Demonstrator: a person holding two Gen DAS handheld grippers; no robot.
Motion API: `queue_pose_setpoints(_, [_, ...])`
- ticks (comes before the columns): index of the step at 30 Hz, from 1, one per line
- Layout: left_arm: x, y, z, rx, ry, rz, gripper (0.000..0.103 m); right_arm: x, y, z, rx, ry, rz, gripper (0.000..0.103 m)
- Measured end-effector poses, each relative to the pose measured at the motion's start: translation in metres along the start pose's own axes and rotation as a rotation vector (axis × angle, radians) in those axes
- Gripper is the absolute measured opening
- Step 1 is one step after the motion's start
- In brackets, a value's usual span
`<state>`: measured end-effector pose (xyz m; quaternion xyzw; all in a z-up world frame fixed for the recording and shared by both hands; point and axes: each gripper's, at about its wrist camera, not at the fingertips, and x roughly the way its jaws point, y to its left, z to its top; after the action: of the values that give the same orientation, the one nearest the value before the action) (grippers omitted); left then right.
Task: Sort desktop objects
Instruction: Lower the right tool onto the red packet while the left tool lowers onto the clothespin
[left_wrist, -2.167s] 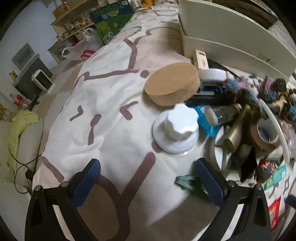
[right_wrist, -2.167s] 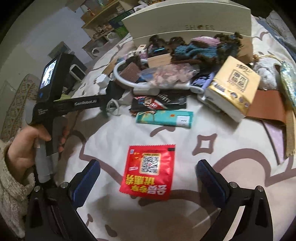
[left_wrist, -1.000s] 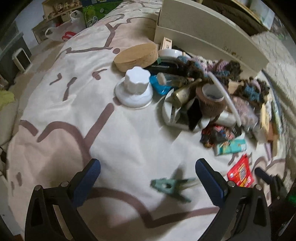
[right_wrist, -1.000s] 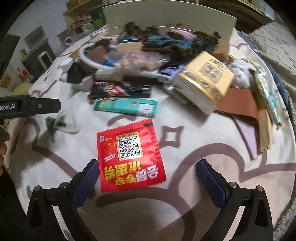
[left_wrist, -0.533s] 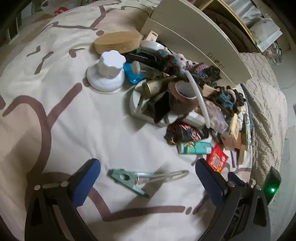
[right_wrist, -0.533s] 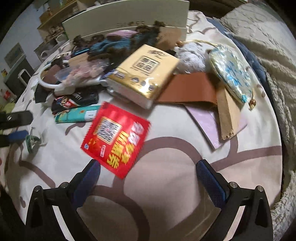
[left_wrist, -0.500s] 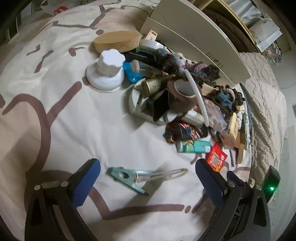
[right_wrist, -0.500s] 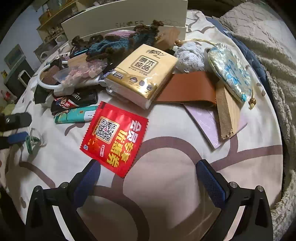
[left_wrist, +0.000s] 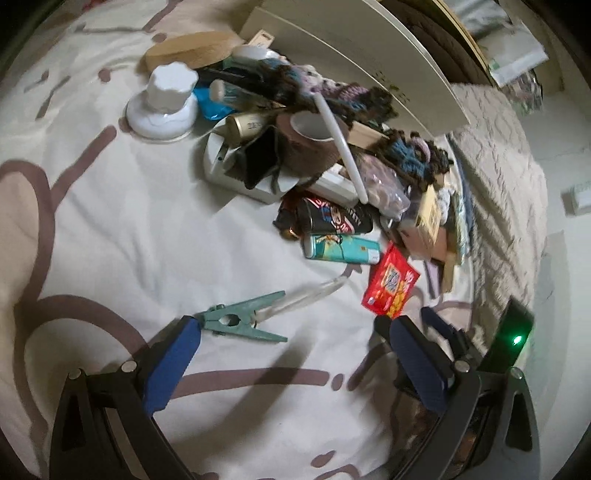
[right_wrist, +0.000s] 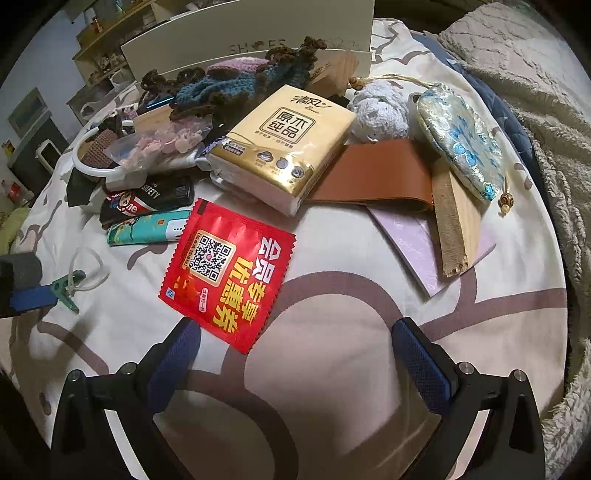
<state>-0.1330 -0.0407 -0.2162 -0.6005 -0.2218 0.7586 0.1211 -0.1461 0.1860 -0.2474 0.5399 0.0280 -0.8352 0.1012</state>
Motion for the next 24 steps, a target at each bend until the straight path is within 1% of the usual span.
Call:
queue_pose_setpoints(2, [-0.003, -0.007, -0.002, 0.067, -0.020, 0.083, 0.103, -0.001, -0.002, -0.003, 0.000, 0.000, 0.001, 0.103])
queue_pose_setpoints(5, [-0.003, -0.013, -0.005, 0.132, -0.039, 0.163, 0.103, -0.001, -0.003, -0.004, -0.003, 0.000, 0.004, 0.103])
queue_pose_setpoints(10, [0.009, -0.026, -0.007, 0.216, -0.049, 0.276, 0.103, -0.003, -0.004, -0.006, -0.023, -0.011, 0.015, 0.103])
queue_pose_setpoints(16, [0.023, -0.024, -0.006, 0.228, -0.027, 0.333, 0.103, -0.007, -0.006, -0.009, -0.074, 0.006, 0.047, 0.103])
queue_pose_setpoints(17, [0.024, -0.024, -0.006, 0.231, -0.028, 0.340, 0.103, -0.009, -0.007, -0.008, -0.080, 0.012, 0.060, 0.103])
queue_pose_setpoints(18, [0.025, -0.024, -0.006, 0.234, -0.028, 0.348, 0.103, -0.012, -0.009, -0.007, -0.077, 0.015, 0.094, 0.103])
queue_pose_setpoints(20, [0.027, -0.024, -0.006, 0.240, -0.027, 0.358, 0.103, -0.023, -0.025, -0.006, -0.040, 0.004, 0.172, 0.103])
queue_pose_setpoints(21, [0.027, -0.024, -0.006, 0.245, -0.026, 0.363, 0.103, -0.028, -0.032, -0.004, -0.001, -0.011, 0.207, 0.103])
queue_pose_setpoints(22, [0.028, -0.025, -0.007, 0.249, -0.026, 0.367, 0.103, -0.033, -0.038, -0.002, 0.031, -0.027, 0.215, 0.103])
queue_pose_setpoints(24, [0.028, -0.025, -0.007, 0.254, -0.027, 0.380, 0.103, -0.041, -0.051, 0.001, 0.101, -0.072, 0.188, 0.103])
